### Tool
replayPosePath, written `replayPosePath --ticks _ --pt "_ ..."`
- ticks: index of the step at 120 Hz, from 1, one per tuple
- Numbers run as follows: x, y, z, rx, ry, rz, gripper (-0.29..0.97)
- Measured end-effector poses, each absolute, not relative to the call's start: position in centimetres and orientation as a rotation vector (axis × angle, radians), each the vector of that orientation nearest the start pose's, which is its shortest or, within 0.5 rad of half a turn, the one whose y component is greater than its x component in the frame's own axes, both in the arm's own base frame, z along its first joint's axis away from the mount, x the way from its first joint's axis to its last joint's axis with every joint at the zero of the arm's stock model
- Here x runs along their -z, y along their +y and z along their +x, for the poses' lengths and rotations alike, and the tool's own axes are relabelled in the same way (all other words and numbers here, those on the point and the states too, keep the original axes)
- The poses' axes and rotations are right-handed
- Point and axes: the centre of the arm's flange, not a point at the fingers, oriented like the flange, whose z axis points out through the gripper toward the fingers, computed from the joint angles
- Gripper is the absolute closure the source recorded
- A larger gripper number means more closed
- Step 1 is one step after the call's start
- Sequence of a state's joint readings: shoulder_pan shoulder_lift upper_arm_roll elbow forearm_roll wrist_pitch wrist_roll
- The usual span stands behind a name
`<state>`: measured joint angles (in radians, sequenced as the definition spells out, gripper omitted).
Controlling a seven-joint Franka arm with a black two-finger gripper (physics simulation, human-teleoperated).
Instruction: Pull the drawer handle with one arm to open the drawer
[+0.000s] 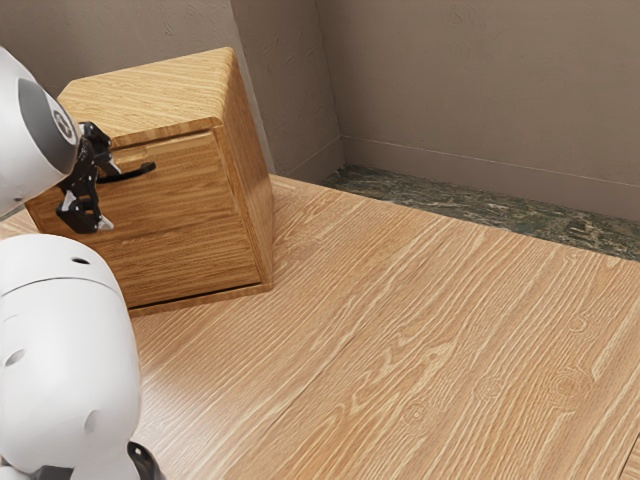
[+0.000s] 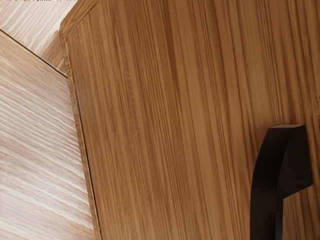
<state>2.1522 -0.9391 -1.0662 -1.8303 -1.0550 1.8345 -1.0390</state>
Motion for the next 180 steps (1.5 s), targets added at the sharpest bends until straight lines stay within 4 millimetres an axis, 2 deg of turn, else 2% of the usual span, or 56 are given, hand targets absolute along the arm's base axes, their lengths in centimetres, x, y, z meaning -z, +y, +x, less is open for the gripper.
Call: replayPosePath --ticks 33,58,96,108,124,143,164,180 --pt "-62.6 24.6 46.8 -0.675 2.481 1.373 0.03" --pt "-64.1 24.5 45.6 -0.696 2.461 1.378 0.03" --pt "-63.5 22.4 46.2 -0.621 2.441 1.424 0.01" --pt "-63.4 21.7 45.5 -0.603 2.441 1.412 0.01" --pt "-64.3 20.8 44.4 -0.608 2.433 1.392 0.01" --pt "-64.1 19.9 44.1 -0.578 2.436 1.393 0.01" --pt "-64.1 19.7 43.8 -0.563 2.447 1.384 0.01" --pt "-64.9 20.2 41.8 -0.563 2.461 1.335 0.01"
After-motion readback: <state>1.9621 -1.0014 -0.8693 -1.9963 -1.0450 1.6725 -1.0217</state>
